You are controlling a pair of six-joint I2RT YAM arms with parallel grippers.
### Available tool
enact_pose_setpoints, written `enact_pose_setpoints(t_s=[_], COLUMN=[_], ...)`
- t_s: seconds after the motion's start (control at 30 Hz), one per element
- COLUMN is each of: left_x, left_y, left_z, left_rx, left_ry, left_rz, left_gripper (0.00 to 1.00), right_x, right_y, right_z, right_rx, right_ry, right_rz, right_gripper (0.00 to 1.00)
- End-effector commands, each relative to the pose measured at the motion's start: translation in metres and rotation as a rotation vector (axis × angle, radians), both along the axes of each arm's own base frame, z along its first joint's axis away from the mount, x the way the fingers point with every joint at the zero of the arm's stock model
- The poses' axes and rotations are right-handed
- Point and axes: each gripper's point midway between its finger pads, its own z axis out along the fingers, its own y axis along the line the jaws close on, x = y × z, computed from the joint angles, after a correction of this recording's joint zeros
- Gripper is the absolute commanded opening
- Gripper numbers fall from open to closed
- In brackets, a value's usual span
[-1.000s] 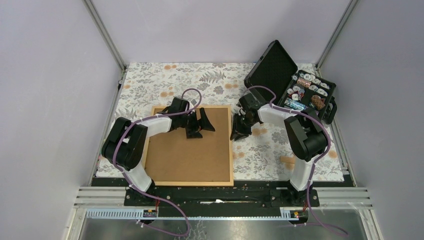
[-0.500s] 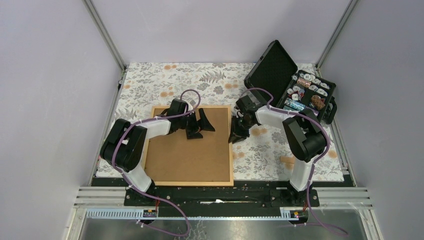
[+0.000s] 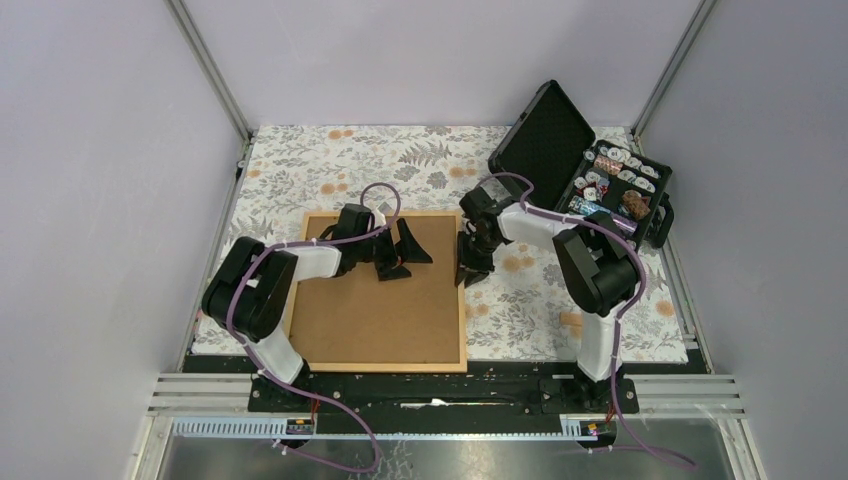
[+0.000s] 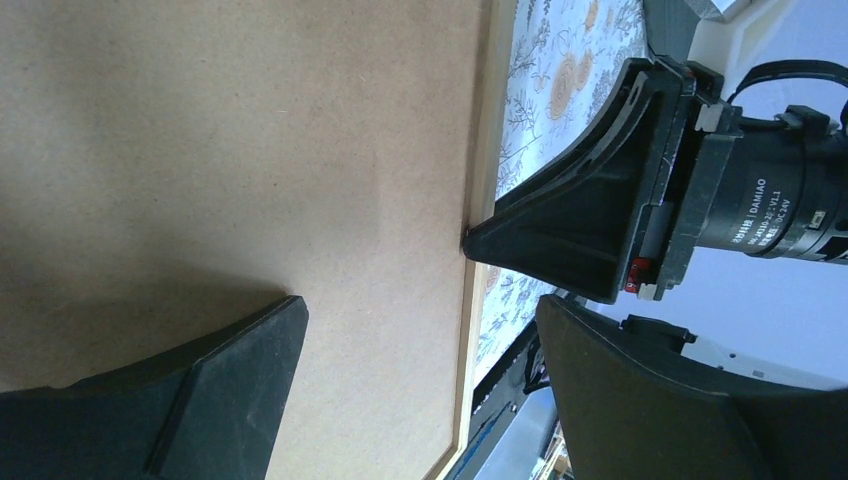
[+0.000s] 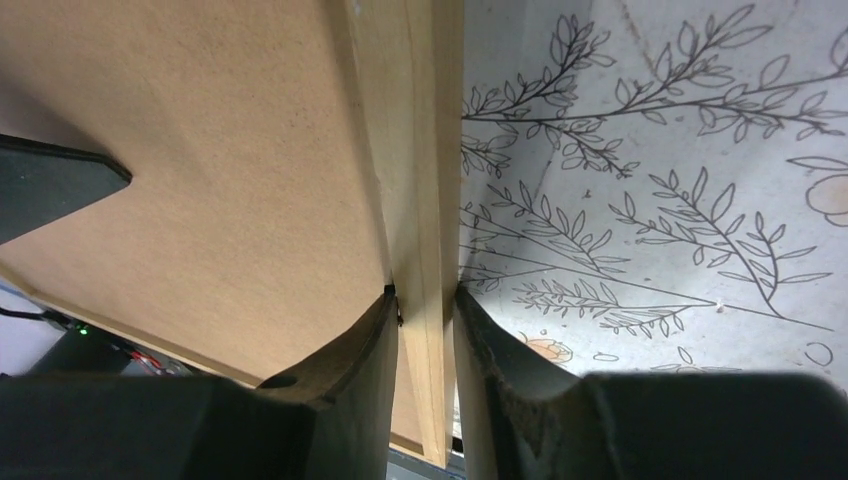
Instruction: Put the photo into the frame
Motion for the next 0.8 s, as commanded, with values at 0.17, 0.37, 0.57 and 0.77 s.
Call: enact_pose_setpoints(t_s=[0.17,0.37,0.57,0.77], left_x=[-0.041,-0.038,-0.036,-0.020], left_y=[0.023,0.022,0.021,0.018], left_z=[-0.063,-0.057,-0.051,-0.020], left_rx=[0.139,0.135,0.133,0.140], left_ry=[0.179,0.165,0.153,0.073], left_rz=[0.025,0.027,0.026,0.002], left_gripper=[0.93,0.93,0.93,0.93], right_x=[0.005,0.001,0.000,0.038], right_y=[-0.012,-0.017,0.016,0.033], right_z=[-0.055,-0.065,-0.066,0.014], right_rx=[-0.239,-0.359,-0.317,-0.072], right_ry=[-0.029,-0.029,-0.040,-0.149], right_rz=[0.032,0.049,0.100,0.140], right_gripper=[0.35,0.37,0.47,0.63])
